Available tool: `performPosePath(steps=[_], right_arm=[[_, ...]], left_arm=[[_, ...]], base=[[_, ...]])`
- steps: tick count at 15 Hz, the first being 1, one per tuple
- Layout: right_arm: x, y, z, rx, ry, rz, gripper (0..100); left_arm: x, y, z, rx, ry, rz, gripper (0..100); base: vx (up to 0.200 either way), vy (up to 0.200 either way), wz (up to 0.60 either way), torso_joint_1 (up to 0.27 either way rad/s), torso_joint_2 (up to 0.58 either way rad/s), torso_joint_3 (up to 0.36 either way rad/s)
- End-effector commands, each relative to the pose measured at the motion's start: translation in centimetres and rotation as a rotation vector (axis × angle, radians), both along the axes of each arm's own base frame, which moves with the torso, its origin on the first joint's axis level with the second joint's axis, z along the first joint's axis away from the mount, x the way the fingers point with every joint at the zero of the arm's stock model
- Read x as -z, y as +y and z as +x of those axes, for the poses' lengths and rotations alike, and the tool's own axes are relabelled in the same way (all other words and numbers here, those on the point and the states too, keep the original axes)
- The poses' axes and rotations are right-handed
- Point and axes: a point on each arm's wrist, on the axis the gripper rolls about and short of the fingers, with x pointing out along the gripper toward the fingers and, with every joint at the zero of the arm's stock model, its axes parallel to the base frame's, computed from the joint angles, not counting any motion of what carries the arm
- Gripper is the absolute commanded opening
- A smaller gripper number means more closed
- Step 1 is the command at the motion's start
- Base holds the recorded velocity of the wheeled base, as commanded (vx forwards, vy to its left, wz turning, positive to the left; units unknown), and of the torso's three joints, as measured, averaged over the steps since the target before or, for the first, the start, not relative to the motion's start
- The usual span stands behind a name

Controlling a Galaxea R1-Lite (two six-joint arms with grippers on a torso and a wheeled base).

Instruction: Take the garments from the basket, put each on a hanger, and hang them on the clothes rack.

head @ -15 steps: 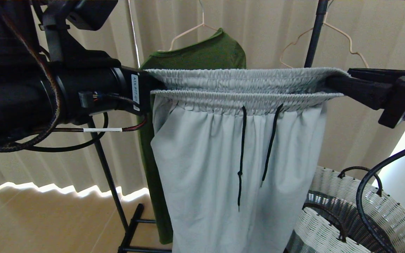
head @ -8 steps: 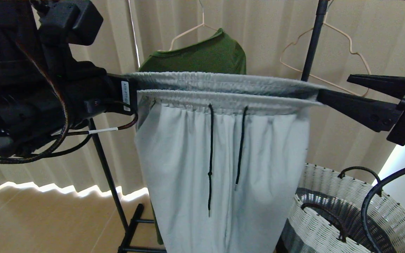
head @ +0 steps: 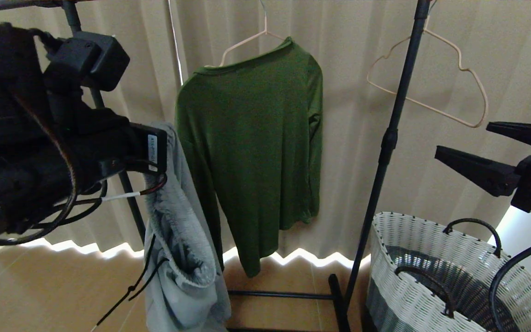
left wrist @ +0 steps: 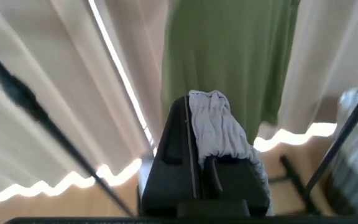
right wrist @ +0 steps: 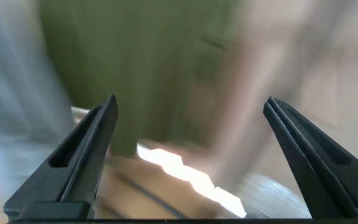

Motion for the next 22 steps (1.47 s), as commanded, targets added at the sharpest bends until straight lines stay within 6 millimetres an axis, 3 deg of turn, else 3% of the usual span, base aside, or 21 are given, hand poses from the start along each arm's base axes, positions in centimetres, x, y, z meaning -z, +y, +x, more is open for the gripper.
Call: performPosePath(steps=[1, 2, 3, 4, 5, 10, 14, 18, 22], right_arm=[[1.8, -1.5, -0.2, 0.137, 0.026, -0.064, 100], [2.7, -2.3, -0.5, 0.196, 0.033, -0.071, 100], [2.9, -2.4, -0.5, 0.206, 0.035, -0.071, 100], [3.6, -3.3, -1.0, 0.255, 0.014, -0.077, 100], [3.8, -3.5, -1.2, 0.261, -0.004, -0.083, 100], [3.8, -3.6, -1.1, 0.278, -0.025, -0.08, 100], [3.0, -5.4, -2.6, 0.427, -0.09, -0.163, 100], [2.9, -5.5, -3.8, 0.414, -0.115, -0.155, 100], [3.2, -5.4, -3.6, 0.383, -0.102, -0.155, 100]], left_arm=[[1.0, 2.8, -4.4, 0.004, -0.009, -0.001, 0], [2.1, 4.2, -6.6, 0.004, -0.008, 0.003, 0], [2.3, 4.5, -6.9, 0.004, -0.008, 0.003, 0], [3.7, 6.0, -9.3, 0.003, -0.012, 0.002, 0], [4.2, 6.6, -10.1, -0.005, -0.017, -0.001, 0], [4.0, 7.5, -10.2, -0.043, -0.03, -0.012, 0], [3.2, 7.9, -11.0, 0.0, -0.08, 0.007, 0], [3.0, 8.4, -10.1, -0.071, -0.072, 0.017, 0], [3.1, 8.4, -9.6, -0.086, -0.061, 0.024, 0]], base=[[0.0, 0.0, 0.0, 0.0, 0.0, 0.0], [0.0, 0.0, 0.0, 0.0, 0.0, 0.0], [0.0, 0.0, 0.0, 0.0, 0.0, 0.0], [0.0, 0.0, 0.0, 0.0, 0.0, 0.0], [0.0, 0.0, 0.0, 0.0, 0.0, 0.0], [0.0, 0.0, 0.0, 0.0, 0.0, 0.0], [0.0, 0.0, 0.0, 0.0, 0.0, 0.0], [0.0, 0.0, 0.0, 0.0, 0.0, 0.0], [0.0, 0.0, 0.0, 0.0, 0.0, 0.0]])
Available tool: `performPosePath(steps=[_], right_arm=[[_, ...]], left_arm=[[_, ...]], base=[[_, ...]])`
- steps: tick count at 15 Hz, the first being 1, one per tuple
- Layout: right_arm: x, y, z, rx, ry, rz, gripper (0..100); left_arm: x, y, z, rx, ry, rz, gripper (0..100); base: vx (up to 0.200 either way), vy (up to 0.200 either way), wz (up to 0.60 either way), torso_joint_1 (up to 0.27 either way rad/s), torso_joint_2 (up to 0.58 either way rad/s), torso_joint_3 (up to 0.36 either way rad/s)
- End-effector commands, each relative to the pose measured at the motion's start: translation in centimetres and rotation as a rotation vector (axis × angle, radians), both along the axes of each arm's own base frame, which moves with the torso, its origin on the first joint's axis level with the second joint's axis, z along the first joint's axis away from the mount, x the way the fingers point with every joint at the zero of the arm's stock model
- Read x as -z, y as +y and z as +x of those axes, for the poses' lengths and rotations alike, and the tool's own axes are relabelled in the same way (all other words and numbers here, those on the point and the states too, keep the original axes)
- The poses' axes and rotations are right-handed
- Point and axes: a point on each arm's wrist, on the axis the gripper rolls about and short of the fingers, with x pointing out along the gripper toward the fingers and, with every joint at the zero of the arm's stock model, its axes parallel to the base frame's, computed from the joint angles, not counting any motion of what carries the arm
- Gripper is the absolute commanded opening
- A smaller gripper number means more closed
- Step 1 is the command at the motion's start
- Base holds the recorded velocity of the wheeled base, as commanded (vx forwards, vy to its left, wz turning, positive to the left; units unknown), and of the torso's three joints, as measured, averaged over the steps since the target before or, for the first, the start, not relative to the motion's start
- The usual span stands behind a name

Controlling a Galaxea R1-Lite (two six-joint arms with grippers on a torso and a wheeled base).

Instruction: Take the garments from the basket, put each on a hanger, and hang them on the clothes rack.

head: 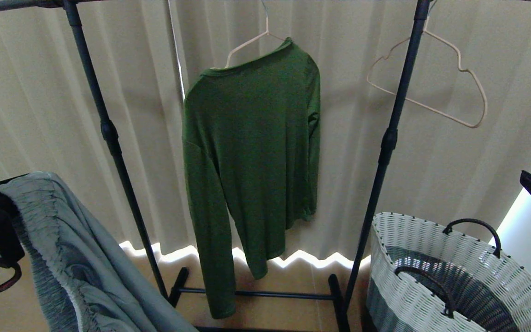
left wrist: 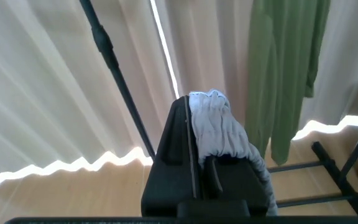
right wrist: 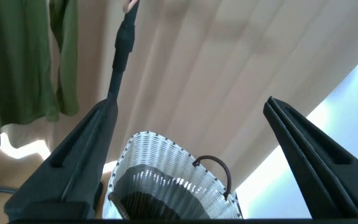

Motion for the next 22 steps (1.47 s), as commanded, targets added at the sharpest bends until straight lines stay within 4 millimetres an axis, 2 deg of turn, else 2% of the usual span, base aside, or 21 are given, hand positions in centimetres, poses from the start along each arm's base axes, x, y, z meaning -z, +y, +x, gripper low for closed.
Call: performPosePath(steps=[1, 7, 11, 17, 19, 22], right_arm=[[0.1, 0.0, 0.1, -0.004, 0.004, 0.0, 100], [0.4, 0.1, 0.2, -0.028, 0.018, -0.001, 100], [0.5, 0.1, 0.0, -0.053, 0.021, -0.001, 100], [0.7, 0.2, 0.3, -0.065, 0.03, -0.001, 100], [0.3, 0.3, 1.0, -0.108, 0.026, 0.0, 100], [-1.7, 0.5, 2.7, -0.125, 0.018, 0.001, 100]], left_arm=[[0.2, -0.1, 0.3, -0.001, 0.011, 0.005, 0], [0.1, -0.2, 0.2, 0.052, 0.006, -0.001, 0], [0.3, -0.2, 0.2, 0.053, 0.013, 0.015, 0], [0.6, 0.1, -0.5, 0.057, 0.003, 0.028, 0], [0.4, 0.1, -0.4, 0.055, -0.003, 0.024, 0], [0.4, 0.0, -0.4, 0.058, -0.001, 0.023, 0]], base=[[0.0, 0.0, 0.0, 0.0, 0.0, 0.0], [0.0, 0.0, 0.0, 0.003, -0.02, -0.007], [0.0, 0.0, 0.0, 0.066, -0.25, -0.282], [0.0, 0.0, 0.0, 0.135, -0.51, -0.322], [0.0, 0.0, 0.0, 0.164, -0.48, -0.31], [0.0, 0.0, 0.0, 0.178, -0.48, -0.292]])
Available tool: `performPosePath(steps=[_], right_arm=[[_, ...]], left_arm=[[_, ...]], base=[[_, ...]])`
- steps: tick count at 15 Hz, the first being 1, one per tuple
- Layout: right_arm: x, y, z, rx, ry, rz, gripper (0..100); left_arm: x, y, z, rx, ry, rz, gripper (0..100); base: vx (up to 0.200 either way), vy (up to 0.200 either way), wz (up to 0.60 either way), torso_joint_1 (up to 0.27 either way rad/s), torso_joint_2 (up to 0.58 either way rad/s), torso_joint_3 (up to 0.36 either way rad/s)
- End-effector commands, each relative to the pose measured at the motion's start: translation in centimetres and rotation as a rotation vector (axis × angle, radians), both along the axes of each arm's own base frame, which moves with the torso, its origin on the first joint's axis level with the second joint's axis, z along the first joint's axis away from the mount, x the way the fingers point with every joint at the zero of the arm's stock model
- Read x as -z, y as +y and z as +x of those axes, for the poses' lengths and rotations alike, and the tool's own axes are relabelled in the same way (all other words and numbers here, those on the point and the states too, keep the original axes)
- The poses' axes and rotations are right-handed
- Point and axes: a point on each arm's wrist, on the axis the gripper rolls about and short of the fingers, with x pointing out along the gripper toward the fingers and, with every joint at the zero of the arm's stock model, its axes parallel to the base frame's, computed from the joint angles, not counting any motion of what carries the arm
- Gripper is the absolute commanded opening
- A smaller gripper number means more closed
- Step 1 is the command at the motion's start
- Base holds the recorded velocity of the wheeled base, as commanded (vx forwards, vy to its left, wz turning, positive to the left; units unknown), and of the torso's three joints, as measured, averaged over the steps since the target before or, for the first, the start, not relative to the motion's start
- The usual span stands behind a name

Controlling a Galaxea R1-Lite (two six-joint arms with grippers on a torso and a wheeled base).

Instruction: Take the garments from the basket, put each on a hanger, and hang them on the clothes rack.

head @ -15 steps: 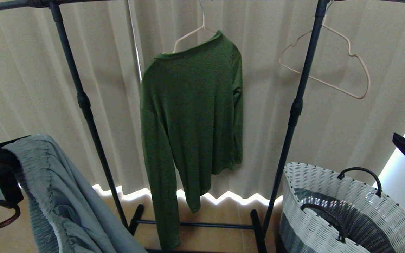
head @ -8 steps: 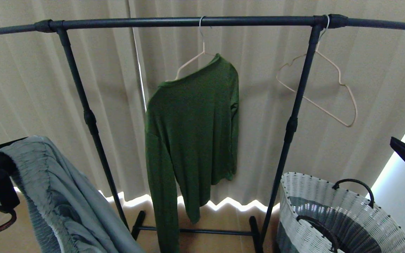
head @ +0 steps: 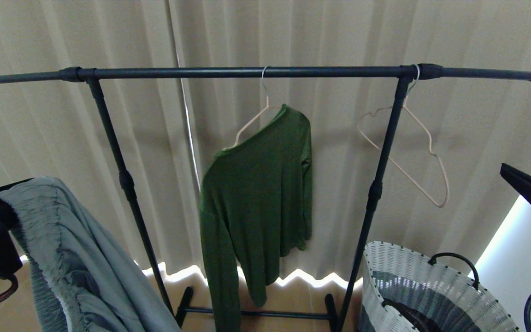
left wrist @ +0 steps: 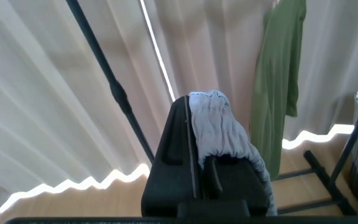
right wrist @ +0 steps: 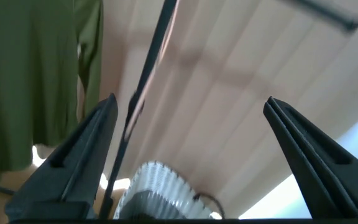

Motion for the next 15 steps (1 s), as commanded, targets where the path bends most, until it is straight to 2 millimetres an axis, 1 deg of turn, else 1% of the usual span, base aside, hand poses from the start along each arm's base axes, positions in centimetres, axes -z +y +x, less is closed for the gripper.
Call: performPosePath(steps=[1, 2, 4, 5, 6, 7, 10, 12, 13, 14, 15], right_arm=[[-1.0, 0.1, 1.6, 0.002, 0.016, 0.002, 100], [-1.6, 0.1, 2.0, 0.004, 0.039, 0.02, 100], [-2.3, 0.2, 1.5, -0.001, 0.153, 0.021, 100], [-2.3, 0.2, 1.5, -0.001, 0.153, 0.021, 100], [-2.5, 0.2, 1.2, 0.003, 0.228, 0.015, 100], [-2.4, 0.1, 1.2, 0.01, 0.255, 0.012, 100], [-1.9, 0.1, 1.7, 0.015, 0.293, 0.008, 100], [-1.8, 0.2, 2.3, 0.022, 0.311, 0.035, 100], [-1.7, 0.3, 3.0, 0.026, 0.33, 0.065, 100], [-1.7, 0.3, 3.0, 0.026, 0.33, 0.065, 100], [-1.3, 0.5, 4.2, 0.032, 0.364, 0.088, 100]], left_arm=[[0.0, 0.0, 0.1, 0.002, 0.002, 0.0, 0], [0.0, 0.0, 0.1, 0.003, 0.001, -0.001, 0], [-0.4, 0.0, 0.1, 0.003, -0.009, -0.006, 0], [-0.4, 0.0, 0.1, 0.003, -0.009, -0.006, 0], [-0.5, -0.1, 0.2, 0.003, -0.009, -0.008, 0], [-0.4, -0.1, 0.3, 0.003, -0.003, -0.005, 0], [-0.3, -0.2, 0.6, 0.003, 0.007, -0.003, 0], [-0.2, -0.2, 0.6, 0.003, 0.01, 0.0, 0], [0.0, -0.2, 0.6, 0.003, 0.015, 0.004, 0], [0.0, -0.2, 0.6, 0.003, 0.015, 0.004, 0], [0.2, -0.2, 0.5, 0.005, 0.019, 0.007, 0]], base=[[0.0, 0.0, 0.0, 0.193, -0.49, -0.3], [0.0, 0.0, 0.0, 0.207, -0.5, -0.295], [0.0, 0.0, 0.0, 0.115, -0.28, -0.159], [0.0, 0.0, 0.0, 0.041, -0.11, -0.071], [0.0, 0.0, 0.0, 0.027, -0.07, -0.041], [0.0, 0.0, 0.0, 0.0, 0.0, 0.0], [0.2, 0.0, 0.0, -0.001, 0.0, -0.006], [0.2, 0.0, 0.0, -0.002, 0.0, 0.002], [0.2, 0.0, 0.0, -0.002, -0.01, 0.002], [0.2, 0.0, 0.0, 0.007, 0.0, 0.002], [0.2, 0.0, 0.0, 0.012, 0.01, -0.007]])
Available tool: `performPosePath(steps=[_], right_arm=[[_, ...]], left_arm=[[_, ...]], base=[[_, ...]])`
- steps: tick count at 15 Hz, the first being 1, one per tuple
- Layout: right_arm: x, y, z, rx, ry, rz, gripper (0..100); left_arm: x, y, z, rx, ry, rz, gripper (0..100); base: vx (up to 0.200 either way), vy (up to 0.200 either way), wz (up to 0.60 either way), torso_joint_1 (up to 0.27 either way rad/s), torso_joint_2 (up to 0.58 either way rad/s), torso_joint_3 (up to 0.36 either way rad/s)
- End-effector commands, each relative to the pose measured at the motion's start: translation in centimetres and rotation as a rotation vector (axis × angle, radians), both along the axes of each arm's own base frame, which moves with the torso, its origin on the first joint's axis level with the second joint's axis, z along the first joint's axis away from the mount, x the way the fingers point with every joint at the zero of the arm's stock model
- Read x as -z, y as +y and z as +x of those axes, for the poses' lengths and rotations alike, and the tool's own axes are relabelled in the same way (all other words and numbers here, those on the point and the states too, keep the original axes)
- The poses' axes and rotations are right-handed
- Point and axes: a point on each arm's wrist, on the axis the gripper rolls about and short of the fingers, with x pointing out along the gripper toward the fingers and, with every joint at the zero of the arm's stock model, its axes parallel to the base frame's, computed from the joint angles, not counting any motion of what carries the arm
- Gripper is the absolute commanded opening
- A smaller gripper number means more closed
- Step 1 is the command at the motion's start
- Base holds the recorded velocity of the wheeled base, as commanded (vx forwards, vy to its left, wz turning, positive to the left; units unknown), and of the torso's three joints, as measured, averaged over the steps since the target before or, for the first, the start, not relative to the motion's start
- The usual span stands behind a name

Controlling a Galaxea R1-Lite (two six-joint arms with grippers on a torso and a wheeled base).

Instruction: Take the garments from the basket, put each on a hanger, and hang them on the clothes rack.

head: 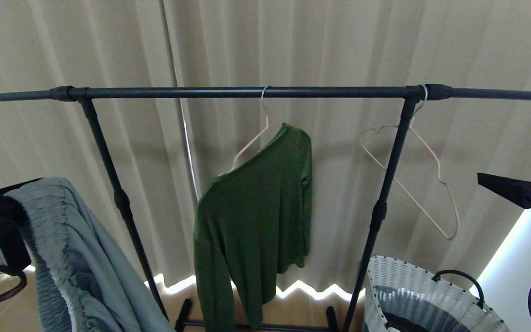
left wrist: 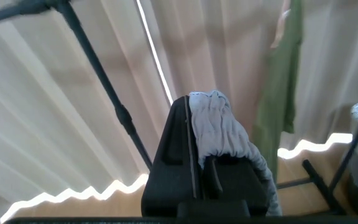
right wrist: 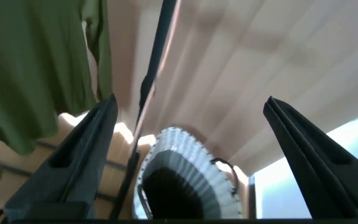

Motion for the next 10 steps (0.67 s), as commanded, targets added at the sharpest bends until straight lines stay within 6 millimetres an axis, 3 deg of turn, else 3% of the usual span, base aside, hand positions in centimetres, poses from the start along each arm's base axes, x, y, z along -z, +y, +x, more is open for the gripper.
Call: performPosePath(steps=[1, 7, 10], right_arm=[[0.6, 0.2, 1.7, 0.008, 0.049, 0.014, 100], [3.4, 3.1, 7.0, 0.119, 0.185, 0.031, 100], [4.1, 3.6, 8.4, 0.159, 0.21, 0.035, 100]], left_arm=[[0.1, 0.0, 0.0, -0.001, 0.004, 0.003, 0], [0.5, -0.1, 0.1, 0.002, 0.018, 0.01, 0], [0.6, 0.0, 0.1, 0.002, 0.02, 0.012, 0]], base=[[0.0, 0.0, 0.0, 0.0, 0.0, 0.0], [0.0, 0.0, 0.0, 0.0, 0.0, 0.0], [0.0, 0.0, 0.0, 0.0, 0.0, 0.0]])
